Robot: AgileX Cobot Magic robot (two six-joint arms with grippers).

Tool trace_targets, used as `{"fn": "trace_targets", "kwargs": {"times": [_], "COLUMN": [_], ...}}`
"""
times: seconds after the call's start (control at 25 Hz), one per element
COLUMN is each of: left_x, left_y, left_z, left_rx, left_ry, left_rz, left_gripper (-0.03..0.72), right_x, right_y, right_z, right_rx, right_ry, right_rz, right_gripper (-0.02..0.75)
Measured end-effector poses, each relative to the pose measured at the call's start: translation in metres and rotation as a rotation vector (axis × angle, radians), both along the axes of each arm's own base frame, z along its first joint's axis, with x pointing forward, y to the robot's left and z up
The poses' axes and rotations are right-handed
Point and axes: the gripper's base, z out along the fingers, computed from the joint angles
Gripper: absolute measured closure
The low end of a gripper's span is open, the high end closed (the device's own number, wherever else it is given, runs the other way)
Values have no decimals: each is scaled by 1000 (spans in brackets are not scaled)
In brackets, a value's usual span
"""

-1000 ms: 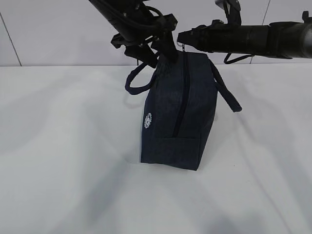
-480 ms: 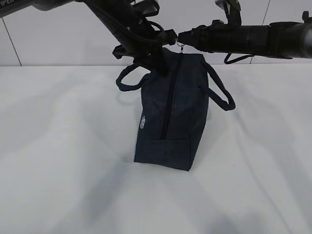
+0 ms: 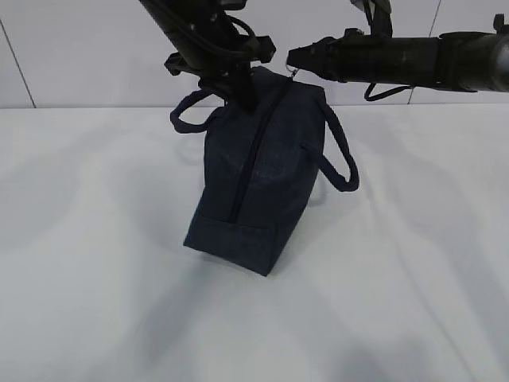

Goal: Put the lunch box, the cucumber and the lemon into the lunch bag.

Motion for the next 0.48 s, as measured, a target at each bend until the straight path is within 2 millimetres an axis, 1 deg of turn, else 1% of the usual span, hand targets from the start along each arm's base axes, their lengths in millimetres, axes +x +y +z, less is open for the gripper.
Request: {"fn": "trace_targets", "kwargs": {"times": [0.36, 0.48], "left_x": [-13, -18], "left_y": [8, 8], "left_z": [38, 47], "left_rx": [-20, -56], "left_ry": [-66, -63], "left_rz": [-7, -17], "left_gripper": [697, 697], "right_x": [-1, 0], "right_y": [1, 1], "right_z": [3, 5], "right_rx": [8, 12], "right_ry": [-9, -13], "right_rz": [19, 17], "right_gripper": [731, 731]}}
